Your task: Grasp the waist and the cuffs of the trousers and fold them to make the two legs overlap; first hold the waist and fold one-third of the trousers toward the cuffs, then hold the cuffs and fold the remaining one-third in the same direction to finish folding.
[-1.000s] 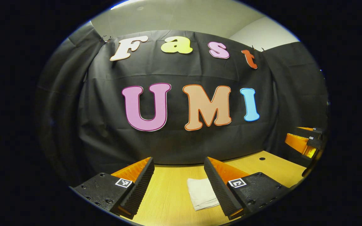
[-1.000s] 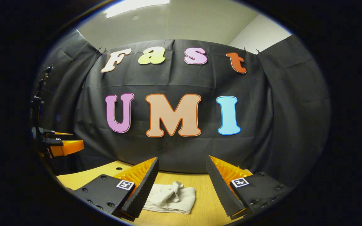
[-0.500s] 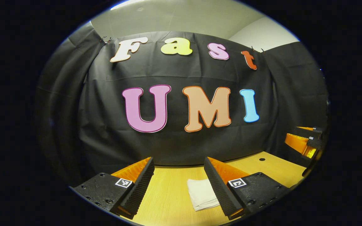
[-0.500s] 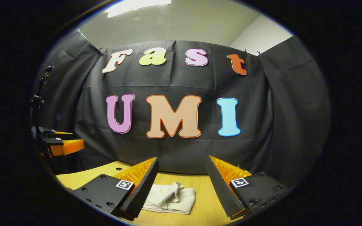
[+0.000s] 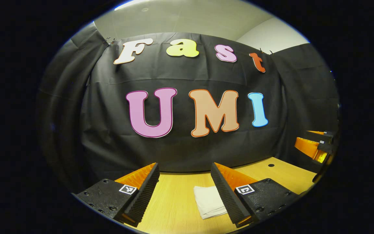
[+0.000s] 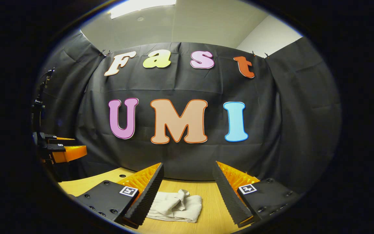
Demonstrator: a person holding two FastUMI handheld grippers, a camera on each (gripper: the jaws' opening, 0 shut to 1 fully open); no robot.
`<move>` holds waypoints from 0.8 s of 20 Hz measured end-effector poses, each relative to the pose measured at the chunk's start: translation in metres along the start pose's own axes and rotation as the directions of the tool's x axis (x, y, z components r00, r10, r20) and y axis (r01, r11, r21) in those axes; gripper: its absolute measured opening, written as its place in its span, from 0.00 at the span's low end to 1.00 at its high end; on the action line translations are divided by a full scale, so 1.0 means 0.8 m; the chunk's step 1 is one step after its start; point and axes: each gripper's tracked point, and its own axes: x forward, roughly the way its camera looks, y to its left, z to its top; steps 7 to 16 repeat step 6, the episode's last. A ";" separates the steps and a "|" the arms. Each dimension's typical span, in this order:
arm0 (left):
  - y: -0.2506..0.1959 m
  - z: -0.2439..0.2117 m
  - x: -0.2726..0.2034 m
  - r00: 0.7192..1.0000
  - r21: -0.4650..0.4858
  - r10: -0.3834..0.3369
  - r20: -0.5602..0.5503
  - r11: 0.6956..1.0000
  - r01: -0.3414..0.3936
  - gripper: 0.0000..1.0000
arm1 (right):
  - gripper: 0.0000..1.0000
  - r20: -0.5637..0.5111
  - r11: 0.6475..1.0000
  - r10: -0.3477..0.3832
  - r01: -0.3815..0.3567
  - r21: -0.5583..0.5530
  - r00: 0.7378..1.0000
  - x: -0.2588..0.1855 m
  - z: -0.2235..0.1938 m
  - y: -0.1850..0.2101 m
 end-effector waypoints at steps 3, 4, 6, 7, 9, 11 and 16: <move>0.002 0.003 0.002 1.000 -0.004 0.001 0.004 1.000 -0.001 0.94 | 0.96 0.010 1.000 -0.003 0.003 -0.003 1.000 0.001 0.004 0.000; 0.002 0.003 0.003 1.000 -0.004 0.001 0.007 1.000 -0.001 0.94 | 0.96 0.011 1.000 -0.004 0.004 -0.003 1.000 0.002 0.004 -0.001; 0.002 0.004 0.005 1.000 -0.005 0.000 0.010 1.000 0.000 0.94 | 0.96 0.013 1.000 -0.007 0.007 -0.001 1.000 0.002 0.006 -0.001; 0.002 0.004 0.005 1.000 -0.005 0.000 0.010 1.000 0.000 0.94 | 0.96 0.013 1.000 -0.007 0.007 -0.001 1.000 0.002 0.006 -0.001; 0.002 0.004 0.005 1.000 -0.005 0.000 0.010 1.000 0.000 0.94 | 0.96 0.013 1.000 -0.007 0.007 -0.001 1.000 0.002 0.006 -0.001; 0.002 0.004 0.005 1.000 -0.005 0.000 0.010 1.000 0.000 0.94 | 0.96 0.013 1.000 -0.007 0.007 -0.001 1.000 0.002 0.006 -0.001; 0.002 0.004 0.005 1.000 -0.005 0.000 0.010 1.000 0.000 0.94 | 0.96 0.013 1.000 -0.007 0.007 -0.001 1.000 0.002 0.006 -0.001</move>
